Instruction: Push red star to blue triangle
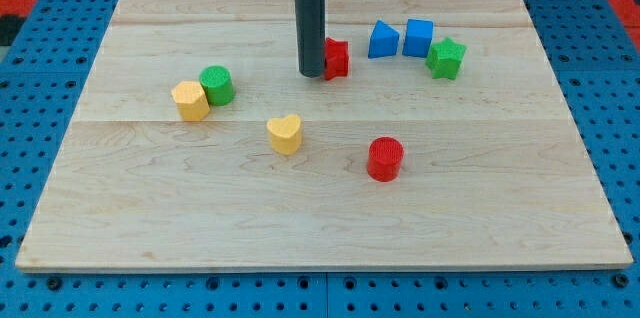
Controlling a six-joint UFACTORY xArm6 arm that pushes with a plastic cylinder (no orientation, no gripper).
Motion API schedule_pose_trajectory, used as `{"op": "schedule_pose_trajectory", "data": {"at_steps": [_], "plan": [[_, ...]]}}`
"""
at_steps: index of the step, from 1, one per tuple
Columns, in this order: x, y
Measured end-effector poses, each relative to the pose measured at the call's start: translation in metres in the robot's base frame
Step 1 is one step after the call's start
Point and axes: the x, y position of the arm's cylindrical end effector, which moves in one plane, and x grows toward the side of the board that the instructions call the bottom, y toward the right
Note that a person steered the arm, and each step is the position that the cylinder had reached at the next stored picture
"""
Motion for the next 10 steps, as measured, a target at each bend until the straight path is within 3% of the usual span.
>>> {"op": "schedule_pose_trajectory", "data": {"at_steps": [2,4,10], "plan": [[-0.01,0.0],[-0.028,-0.037],[-0.036,-0.019]]}}
